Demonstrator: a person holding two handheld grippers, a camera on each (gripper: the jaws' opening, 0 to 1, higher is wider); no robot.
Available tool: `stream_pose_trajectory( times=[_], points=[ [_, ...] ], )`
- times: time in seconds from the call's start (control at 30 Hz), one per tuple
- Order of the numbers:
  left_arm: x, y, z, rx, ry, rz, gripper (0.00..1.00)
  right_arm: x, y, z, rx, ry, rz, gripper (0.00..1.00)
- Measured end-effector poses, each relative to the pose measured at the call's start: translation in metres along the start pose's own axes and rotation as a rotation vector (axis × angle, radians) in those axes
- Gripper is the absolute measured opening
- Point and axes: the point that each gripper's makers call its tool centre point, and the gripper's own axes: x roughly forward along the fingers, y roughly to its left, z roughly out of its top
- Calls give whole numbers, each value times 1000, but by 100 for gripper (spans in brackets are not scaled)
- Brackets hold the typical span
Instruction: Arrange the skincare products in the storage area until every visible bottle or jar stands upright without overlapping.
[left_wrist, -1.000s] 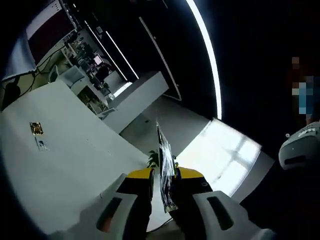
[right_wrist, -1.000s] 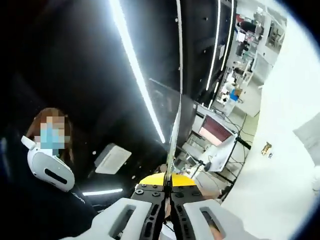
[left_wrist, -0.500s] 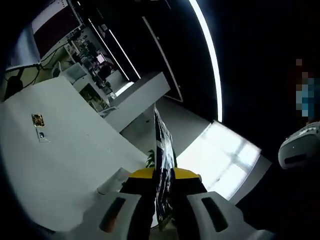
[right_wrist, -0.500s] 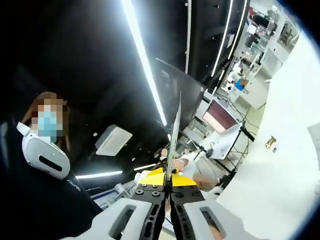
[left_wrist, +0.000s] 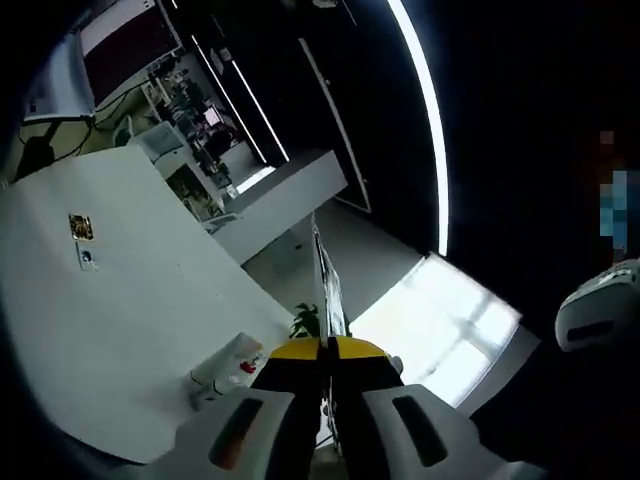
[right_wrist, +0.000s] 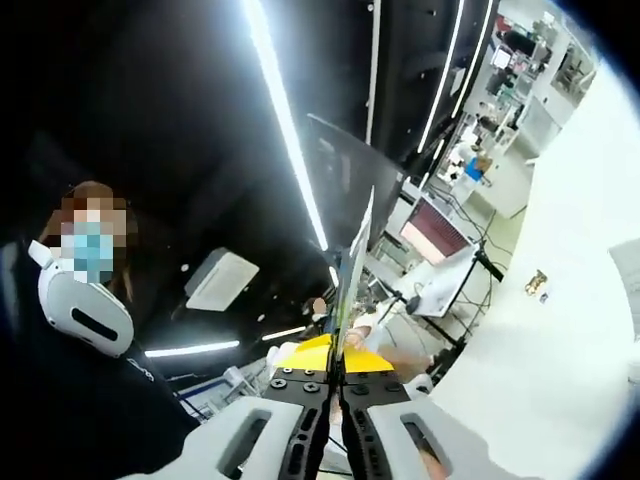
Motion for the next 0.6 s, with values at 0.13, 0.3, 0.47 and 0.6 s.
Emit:
stream_pose_trajectory(
  times=[0.13,0.3,0.47,0.6],
  points=[
    [2,0,-1,-39,7,-15,0,-5,8,2,-44,-26,40,4],
    [3,3,-5,-29,33,-2,0,-7,1,-4,-75,6,6,23],
    [4,11,-7,-37,46,14,0,-10,-5,-4,-86,10,-24,36],
    [2,20,-8,-42,56,35,0,-15,-18,-5,-105,27,-84,49]
  ],
)
